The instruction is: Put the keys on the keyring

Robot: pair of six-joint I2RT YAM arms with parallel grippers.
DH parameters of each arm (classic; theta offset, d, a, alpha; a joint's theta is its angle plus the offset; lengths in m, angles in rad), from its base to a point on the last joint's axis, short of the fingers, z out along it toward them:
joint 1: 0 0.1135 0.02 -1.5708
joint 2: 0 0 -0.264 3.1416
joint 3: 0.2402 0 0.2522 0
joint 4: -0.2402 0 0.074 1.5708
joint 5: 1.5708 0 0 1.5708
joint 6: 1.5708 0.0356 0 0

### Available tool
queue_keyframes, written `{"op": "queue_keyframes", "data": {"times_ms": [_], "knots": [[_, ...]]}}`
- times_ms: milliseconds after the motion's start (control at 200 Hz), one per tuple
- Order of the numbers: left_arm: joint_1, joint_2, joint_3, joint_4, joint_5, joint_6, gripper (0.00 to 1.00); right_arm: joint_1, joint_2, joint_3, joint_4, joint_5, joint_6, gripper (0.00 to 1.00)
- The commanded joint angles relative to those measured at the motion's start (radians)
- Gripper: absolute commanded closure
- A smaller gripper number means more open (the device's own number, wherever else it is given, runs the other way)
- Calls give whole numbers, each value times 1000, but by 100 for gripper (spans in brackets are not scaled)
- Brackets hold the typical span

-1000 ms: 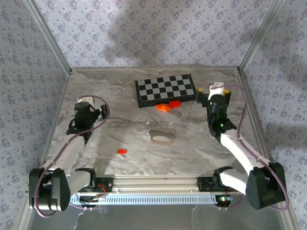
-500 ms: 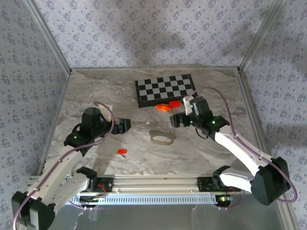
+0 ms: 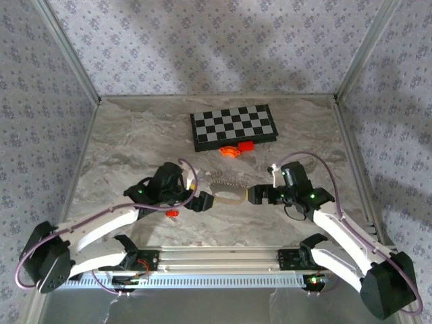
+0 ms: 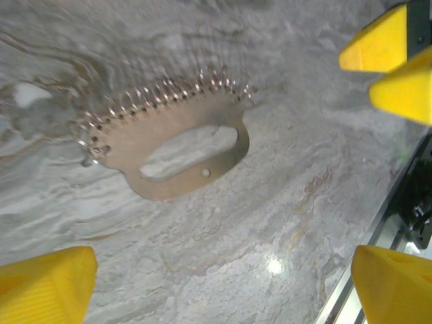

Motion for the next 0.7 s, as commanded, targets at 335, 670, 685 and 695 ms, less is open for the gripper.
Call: {"op": "queue_keyframes", "data": {"times_ms": [335, 670, 685, 695], "knots": [[-12, 248, 150, 224, 97, 30, 16, -154, 100, -61, 159, -190, 13, 18], [-24, 392, 153, 447, 180, -80, 22, -126, 175, -70, 227, -129, -44, 36], [-26, 395, 149, 458, 182, -86, 23, -122, 181, -64, 230, -123, -46, 37], [-25, 395, 148, 463, 182, -90, 23, -120, 182, -63, 230, -122, -46, 38]]}}
